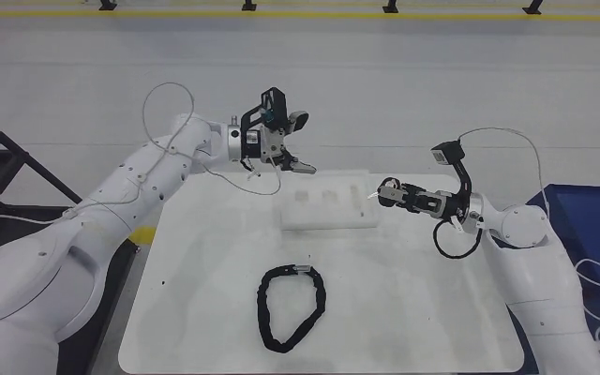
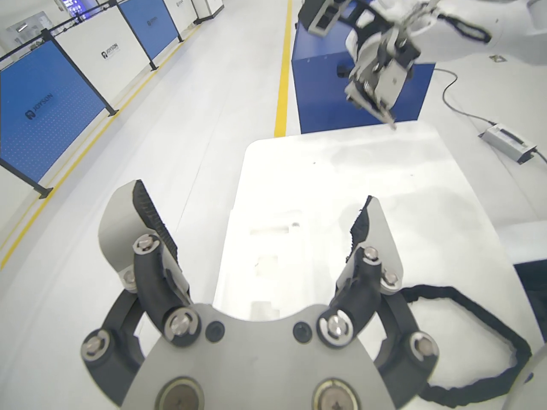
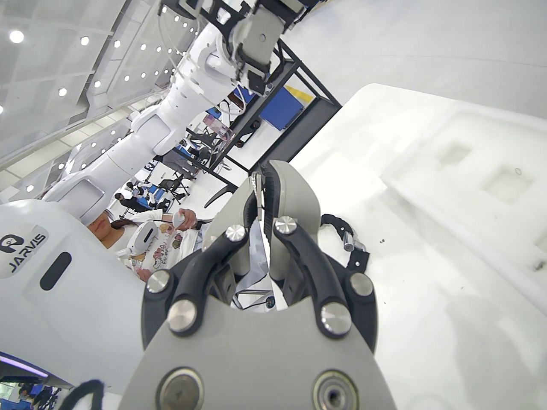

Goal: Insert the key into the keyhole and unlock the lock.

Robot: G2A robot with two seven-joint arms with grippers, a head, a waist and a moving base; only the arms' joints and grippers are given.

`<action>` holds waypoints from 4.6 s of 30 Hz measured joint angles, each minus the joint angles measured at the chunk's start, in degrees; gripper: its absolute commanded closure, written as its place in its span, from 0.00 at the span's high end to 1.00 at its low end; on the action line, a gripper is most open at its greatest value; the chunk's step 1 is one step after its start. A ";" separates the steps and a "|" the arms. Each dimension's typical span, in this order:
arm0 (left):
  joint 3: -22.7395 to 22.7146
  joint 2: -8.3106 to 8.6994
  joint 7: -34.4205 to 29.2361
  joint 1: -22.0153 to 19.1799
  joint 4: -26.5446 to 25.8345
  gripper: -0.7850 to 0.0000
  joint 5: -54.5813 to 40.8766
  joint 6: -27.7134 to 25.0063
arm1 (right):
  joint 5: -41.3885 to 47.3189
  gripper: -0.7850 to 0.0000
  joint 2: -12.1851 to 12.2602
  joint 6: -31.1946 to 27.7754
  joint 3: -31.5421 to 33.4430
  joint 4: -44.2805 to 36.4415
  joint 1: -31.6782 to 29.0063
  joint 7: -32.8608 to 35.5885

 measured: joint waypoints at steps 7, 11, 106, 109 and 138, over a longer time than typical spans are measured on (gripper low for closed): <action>0.20 1.16 1.25 6.48 -0.95 1.00 7.94 -2.90 | 0.00 0.00 0.00 0.00 0.00 0.00 0.00 0.00; -0.02 1.45 3.27 9.29 -1.05 1.00 11.14 -4.94 | 0.00 0.00 0.00 0.00 0.00 0.00 0.00 0.00; -2.68 -5.50 24.77 22.05 4.50 0.00 33.28 -5.17 | 0.00 0.00 0.00 0.00 0.00 0.00 0.00 0.00; -3.51 -3.85 24.13 22.42 0.65 0.00 27.74 -5.83 | -1.45 0.00 0.08 0.86 -0.04 -0.98 -0.42 -0.97; -9.57 1.02 28.94 25.35 -12.24 0.00 16.32 -1.04 | -20.49 0.00 2.73 18.86 5.14 -26.10 -8.06 -3.89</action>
